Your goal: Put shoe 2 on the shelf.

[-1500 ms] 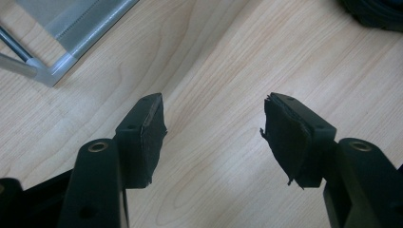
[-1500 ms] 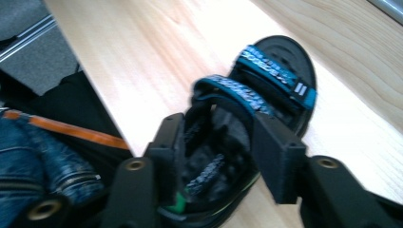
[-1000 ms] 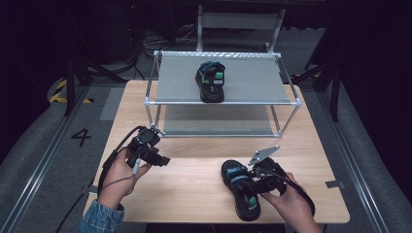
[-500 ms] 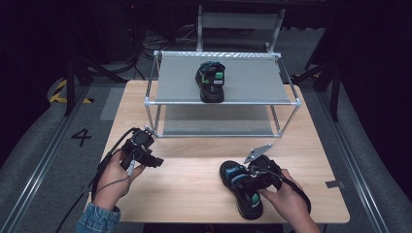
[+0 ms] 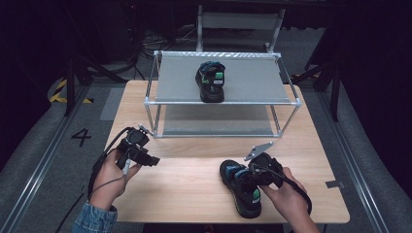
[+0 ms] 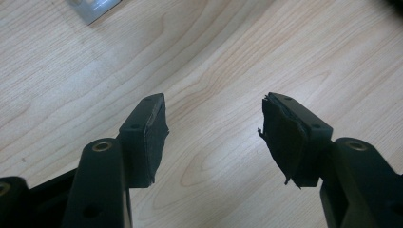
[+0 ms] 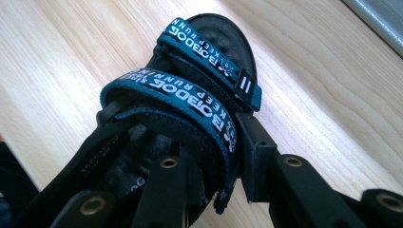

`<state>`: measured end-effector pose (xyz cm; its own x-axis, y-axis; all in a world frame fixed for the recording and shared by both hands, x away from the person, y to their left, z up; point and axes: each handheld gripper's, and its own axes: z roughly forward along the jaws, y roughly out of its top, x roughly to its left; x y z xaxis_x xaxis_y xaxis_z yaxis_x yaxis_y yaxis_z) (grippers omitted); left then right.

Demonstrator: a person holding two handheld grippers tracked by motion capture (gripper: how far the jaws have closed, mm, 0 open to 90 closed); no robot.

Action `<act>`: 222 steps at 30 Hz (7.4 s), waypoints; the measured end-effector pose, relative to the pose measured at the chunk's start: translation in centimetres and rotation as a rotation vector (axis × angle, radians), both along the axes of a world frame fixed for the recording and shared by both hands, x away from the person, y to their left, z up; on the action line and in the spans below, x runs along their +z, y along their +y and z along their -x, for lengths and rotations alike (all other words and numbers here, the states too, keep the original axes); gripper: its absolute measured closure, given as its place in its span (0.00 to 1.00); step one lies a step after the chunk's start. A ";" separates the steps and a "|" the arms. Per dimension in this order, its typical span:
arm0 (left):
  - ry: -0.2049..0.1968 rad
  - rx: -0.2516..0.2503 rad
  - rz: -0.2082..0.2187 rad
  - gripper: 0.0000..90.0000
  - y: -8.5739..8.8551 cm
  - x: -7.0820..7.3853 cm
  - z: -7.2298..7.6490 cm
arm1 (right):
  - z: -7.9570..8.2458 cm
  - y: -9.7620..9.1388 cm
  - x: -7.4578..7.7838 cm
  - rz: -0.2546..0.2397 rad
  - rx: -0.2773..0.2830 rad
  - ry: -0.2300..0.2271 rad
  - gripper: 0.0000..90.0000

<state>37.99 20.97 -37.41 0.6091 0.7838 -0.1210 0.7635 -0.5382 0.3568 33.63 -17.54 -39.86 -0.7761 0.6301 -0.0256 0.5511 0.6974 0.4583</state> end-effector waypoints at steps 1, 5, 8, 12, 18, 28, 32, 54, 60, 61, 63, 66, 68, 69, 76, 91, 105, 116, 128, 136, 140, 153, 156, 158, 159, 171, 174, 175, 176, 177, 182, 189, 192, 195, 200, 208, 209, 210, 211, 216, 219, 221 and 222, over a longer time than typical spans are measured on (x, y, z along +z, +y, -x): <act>0.002 0.003 0.002 0.45 0.1 0.0 -0.1 | 0.0 -0.1 0.2 -0.005 -0.004 0.005 0.83; 0.004 0.001 0.006 0.45 0.3 -0.1 -0.3 | -0.2 -0.2 1.4 -0.010 -0.028 -0.003 0.83; 0.003 -0.002 0.010 0.45 0.5 0.0 -0.4 | -0.4 -0.2 2.4 -0.001 -0.044 0.002 0.82; 0.008 0.001 0.018 0.45 0.8 0.0 -0.7 | -0.8 -0.5 4.5 -0.002 -0.063 -0.004 0.82; 0.025 0.012 0.007 0.46 1.2 -0.3 -1.5 | -1.3 -0.9 7.0 -0.009 -0.088 -0.007 0.82; 0.033 0.008 -0.016 0.44 1.1 -0.5 -2.3 | -2.4 -1.1 10.4 -0.017 -0.125 -0.015 0.81; 0.019 -0.006 -0.011 0.44 1.1 -0.3 -2.6 | -2.8 -1.2 12.0 -0.024 -0.141 -0.022 0.81; 0.029 0.013 0.018 0.41 1.8 -0.7 -3.7 | -5.6 -1.4 17.1 -0.048 -0.180 -0.036 0.81; 0.045 0.017 0.000 0.36 1.9 -1.0 -3.4 | -6.4 -1.4 18.6 -0.066 -0.173 -0.033 0.81; 0.044 0.018 -0.001 0.35 1.9 -1.0 -3.3 | -6.5 -1.4 18.8 -0.066 -0.176 -0.034 0.81; 0.038 0.025 0.001 0.32 2.0 -0.9 -3.2 | -7.0 -1.3 19.4 -0.066 -0.177 -0.035 0.81; 0.027 0.020 0.000 0.32 2.2 -0.8 -3.0 | -7.6 -1.3 20.0 -0.064 -0.182 -0.036 0.81; 0.027 0.023 0.001 0.32 2.4 -0.8 -2.9 | -8.4 -1.3 20.4 -0.067 -0.186 -0.036 0.81; 0.024 0.029 -0.005 0.32 2.4 -0.8 -2.9 | -8.6 -1.3 20.5 -0.068 -0.187 -0.037 0.81; -0.008 0.002 -0.064 0.24 2.3 -0.7 -2.1 | -11.0 -1.2 21.1 -0.066 -0.209 -0.045 0.81; -0.046 0.019 -0.044 0.22 2.7 -0.3 -1.1 | -16.5 -0.2 21.1 -0.031 -0.260 -0.053 0.81; -0.079 0.041 -0.045 0.21 4.0 -0.1 0.2 | -20.8 0.6 20.0 -0.009 -0.317 -0.051 0.81; -0.088 0.063 -0.045 0.21 5.1 -0.2 1.0 | -23.1 0.7 19.0 -0.003 -0.351 -0.018 0.80; -0.080 0.081 -0.046 0.21 5.7 -0.5 1.4 | -24.8 2.3 18.8 0.003 -0.358 -0.016 0.80; -0.088 0.087 -0.042 0.21 6.0 -0.4 1.6 | -25.7 3.5 18.1 0.041 -0.351 -0.032 0.80; -0.086 0.082 -0.045 0.21 5.9 -0.4 1.5 | -25.5 4.0 18.3 0.057 -0.341 -0.056 0.80; -0.082 0.081 -0.045 0.21 5.8 -0.4 1.4 | -25.4 4.2 17.9 0.034 -0.332 -0.060 0.77; -0.081 0.076 -0.047 0.21 5.7 -0.4 1.4 | -25.3 4.1 18.0 0.024 -0.326 -0.059 0.71; -0.086 0.075 -0.047 0.21 5.6 -0.4 1.4 | -25.0 3.9 18.4 -0.009 -0.317 -0.071 0.65; -0.087 0.073 -0.047 0.21 5.6 -0.3 1.4 | -24.8 3.8 18.6 -0.016 -0.318 -0.076 0.63; -0.093 0.063 -0.044 0.20 5.2 0.0 1.3 | -19.2 0.8 21.7 -0.128 -0.261 -0.159 0.55; -0.099 0.062 -0.036 0.20 5.1 0.4 1.1 | -17.0 -0.9 21.7 -0.154 -0.246 -0.171 0.54; -0.105 0.061 -0.036 0.20 5.1 0.6 0.9 | -16.4 -1.4 21.6 -0.161 -0.244 -0.171 0.54; -0.108 0.063 -0.032 0.20 5.1 0.7 0.9 | -15.6 -2.1 21.4 -0.165 -0.243 -0.173 0.54; -0.108 0.061 -0.029 0.20 5.1 0.8 0.8 | -15.1 -2.6 21.2 -0.168 -0.243 -0.171 0.53; -0.113 0.069 -0.032 0.19 5.2 1.0 0.5 | -12.4 -5.5 19.7 -0.180 -0.242 -0.164 0.51; -0.107 0.085 -0.030 0.19 5.5 0.8 0.2 | -9.6 -8.7 17.2 -0.145 -0.260 -0.144 0.50; -0.103 0.090 -0.032 0.19 5.6 0.6 0.1 | -8.7 -9.9 16.0 -0.135 -0.272 -0.128 0.49; -0.100 0.097 -0.037 0.19 5.7 0.4 0.1 | -8.0 -11.0 14.9 -0.140 -0.279 -0.116 0.48; -0.089 0.105 -0.040 0.19 5.7 0.1 0.0 | -6.9 -12.2 13.2 -0.148 -0.292 -0.099 0.48; -0.096 0.105 -0.042 0.19 6.0 0.2 -0.1 | -5.0 -13.9 9.6 -0.185 -0.312 -0.094 0.48; -0.096 0.108 -0.039 0.19 6.0 0.2 0.0 | -4.8 -14.0 9.1 -0.185 -0.317 -0.095 0.48; -0.098 0.106 -0.041 0.19 6.0 0.2 -0.1 | -4.6 -14.1 8.7 -0.177 -0.323 -0.100 0.48; -0.097 0.106 -0.041 0.19 6.1 0.2 -0.1 | -4.3 -14.1 8.3 -0.177 -0.328 -0.106 0.48; -0.095 0.112 -0.039 0.19 6.1 0.1 -0.1 | -3.3 -14.3 6.5 -0.195 -0.338 -0.108 0.49; -0.094 0.111 -0.040 0.19 6.1 0.0 -0.1 | -2.8 -14.4 5.5 -0.208 -0.339 -0.107 0.48; -0.094 0.110 -0.041 0.19 6.1 0.0 0.0 | -2.7 -14.5 5.2 -0.208 -0.336 -0.105 0.48; -0.094 0.111 -0.041 0.19 6.1 0.0 0.0 | -2.7 -14.5 4.8 -0.211 -0.327 -0.099 0.48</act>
<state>38.02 27.04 -37.40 0.5256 0.8501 -0.0335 0.7833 -0.4682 0.4091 36.28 -32.03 -35.03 -0.5342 0.8427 0.0665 0.6744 0.3774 0.6347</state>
